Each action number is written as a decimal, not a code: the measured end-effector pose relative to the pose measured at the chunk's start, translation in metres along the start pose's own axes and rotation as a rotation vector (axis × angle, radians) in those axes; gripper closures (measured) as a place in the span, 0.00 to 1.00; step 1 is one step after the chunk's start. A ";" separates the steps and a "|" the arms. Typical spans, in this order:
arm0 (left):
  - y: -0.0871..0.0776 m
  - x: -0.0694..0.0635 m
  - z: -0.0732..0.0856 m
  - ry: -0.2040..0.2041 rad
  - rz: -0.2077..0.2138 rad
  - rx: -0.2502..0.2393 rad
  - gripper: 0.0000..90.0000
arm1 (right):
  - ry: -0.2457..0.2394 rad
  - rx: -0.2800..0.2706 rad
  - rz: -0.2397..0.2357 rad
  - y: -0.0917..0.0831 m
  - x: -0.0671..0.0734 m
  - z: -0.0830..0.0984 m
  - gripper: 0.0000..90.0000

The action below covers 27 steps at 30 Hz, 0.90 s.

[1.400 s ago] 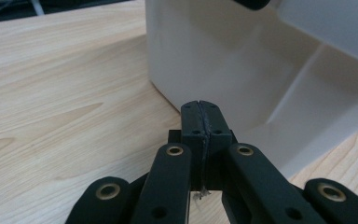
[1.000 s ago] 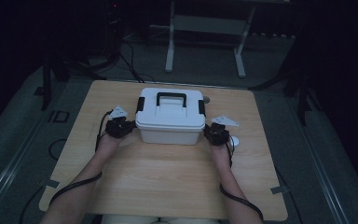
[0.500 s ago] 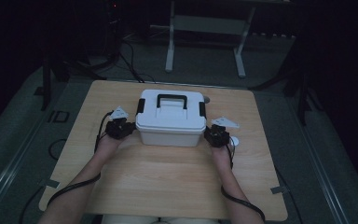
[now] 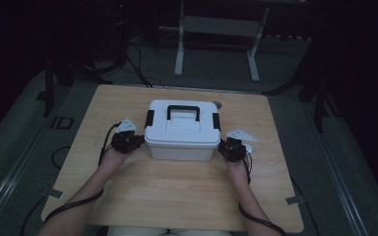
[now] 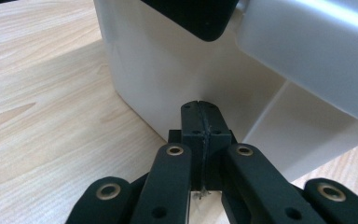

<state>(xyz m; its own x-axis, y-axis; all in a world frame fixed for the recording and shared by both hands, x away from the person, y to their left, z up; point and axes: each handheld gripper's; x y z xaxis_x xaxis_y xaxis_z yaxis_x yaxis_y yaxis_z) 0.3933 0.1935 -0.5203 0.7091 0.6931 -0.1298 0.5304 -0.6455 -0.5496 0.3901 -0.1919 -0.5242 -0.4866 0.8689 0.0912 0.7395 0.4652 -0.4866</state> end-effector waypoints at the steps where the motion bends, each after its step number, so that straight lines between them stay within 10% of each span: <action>1: -0.001 -0.001 0.001 -0.004 0.003 0.000 1.00 | -0.003 0.003 -0.001 -0.002 0.001 0.000 1.00; 27: -0.021 -0.050 0.016 0.064 0.028 0.044 1.00 | -0.011 0.017 -0.028 -0.052 0.010 0.028 1.00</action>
<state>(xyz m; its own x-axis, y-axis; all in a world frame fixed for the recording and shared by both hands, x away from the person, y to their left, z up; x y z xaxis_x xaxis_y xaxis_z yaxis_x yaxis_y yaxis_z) 0.3392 0.1775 -0.5153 0.7523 0.6521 -0.0936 0.4899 -0.6487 -0.5823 0.3337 -0.2125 -0.5225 -0.5120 0.8536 0.0955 0.7177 0.4862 -0.4985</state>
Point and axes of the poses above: each handheld gripper's, and its own axes: y roughly forward along the jaws, z roughly out of its underside, x roughly to its left, and after that the axes turned 2 degrees about z, right-handed
